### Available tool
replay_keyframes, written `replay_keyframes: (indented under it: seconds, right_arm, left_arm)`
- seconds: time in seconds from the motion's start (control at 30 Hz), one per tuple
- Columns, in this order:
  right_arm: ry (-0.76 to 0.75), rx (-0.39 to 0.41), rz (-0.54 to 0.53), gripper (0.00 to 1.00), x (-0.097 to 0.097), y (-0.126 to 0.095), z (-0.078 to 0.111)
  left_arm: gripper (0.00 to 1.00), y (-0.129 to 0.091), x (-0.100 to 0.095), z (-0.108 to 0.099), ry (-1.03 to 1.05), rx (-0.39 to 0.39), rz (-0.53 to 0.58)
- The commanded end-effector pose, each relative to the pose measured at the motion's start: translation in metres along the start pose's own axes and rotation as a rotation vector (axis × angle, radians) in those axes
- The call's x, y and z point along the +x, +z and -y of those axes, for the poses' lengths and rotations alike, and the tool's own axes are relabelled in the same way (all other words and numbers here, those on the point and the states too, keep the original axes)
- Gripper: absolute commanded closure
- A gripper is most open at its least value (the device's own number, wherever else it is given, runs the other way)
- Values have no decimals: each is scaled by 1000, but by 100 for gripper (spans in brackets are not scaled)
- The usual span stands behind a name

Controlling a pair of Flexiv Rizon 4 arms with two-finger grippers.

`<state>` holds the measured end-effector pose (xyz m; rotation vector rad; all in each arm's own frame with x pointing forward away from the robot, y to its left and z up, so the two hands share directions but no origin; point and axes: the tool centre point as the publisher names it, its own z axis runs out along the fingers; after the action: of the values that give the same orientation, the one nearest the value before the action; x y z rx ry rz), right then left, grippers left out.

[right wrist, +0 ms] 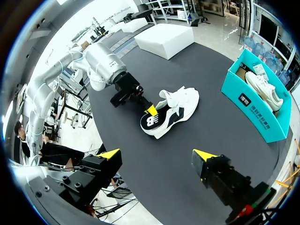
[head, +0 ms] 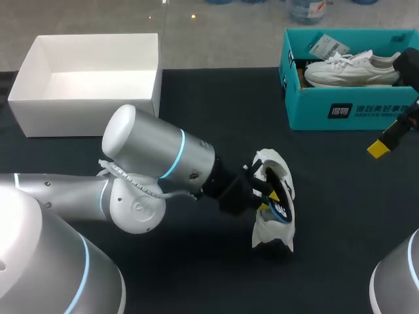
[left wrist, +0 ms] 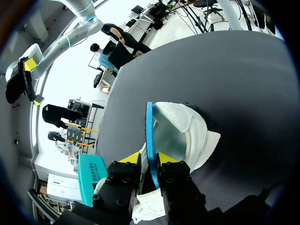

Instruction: Take the shoe out of the shoebox, open the shoe tongue, remove and reinsert the insole, then place the shoe into the shoebox

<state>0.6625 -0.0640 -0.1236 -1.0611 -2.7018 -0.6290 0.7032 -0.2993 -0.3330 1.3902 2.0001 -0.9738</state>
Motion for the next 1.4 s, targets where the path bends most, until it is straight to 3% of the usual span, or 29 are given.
replay_keyframes:
  seconds: [0.03, 0.33, 0.6, 0.63, 0.67, 0.73, 0.8, 0.9, 1.0, 1.07, 1.13, 1.4]
  right_arm:
    - [2, 6, -2, 0, -1, 0, -2]
    - [2, 6, -2, 0, -1, 0, -2]
    - [2, 6, -2, 0, -1, 0, -2]
    - [2, 6, -2, 0, -1, 0, -2]
    - [2, 6, -2, 0, -1, 0, -2]
    - [2, 6, -2, 0, -1, 0, -2]
    - [2, 6, -2, 0, -1, 0, -2]
    - [2, 6, -2, 0, -1, 0, -2]
    - [2, 6, -2, 0, -1, 0, -2]
    - [2, 6, -2, 0, -1, 0, -2]
    - [2, 6, -2, 0, -1, 0, -2]
    - [2, 6, -2, 0, -1, 0, -2]
  left_arm:
    - [100, 4, 4, 0, 15, 11, -8]
    - [100, 17, 18, -18, 21, -36, -59]
    - [100, 10, 12, -17, -2, -53, -40]
    - [75, 9, 12, -17, -6, -54, -37]
    - [58, 7, 11, -17, -10, -50, -33]
    - [50, 4, 10, -15, -15, -49, -25]
    - [53, 2, 9, -13, -20, -47, -17]
    - [70, 0, 7, -9, -20, -39, -6]
    - [75, -1, 6, -6, -19, -33, 1]
    - [83, -2, 5, -3, -16, -28, 4]
    - [100, -1, 5, -1, -8, -22, 2]
    - [100, 3, 9, -3, 15, -13, -23]
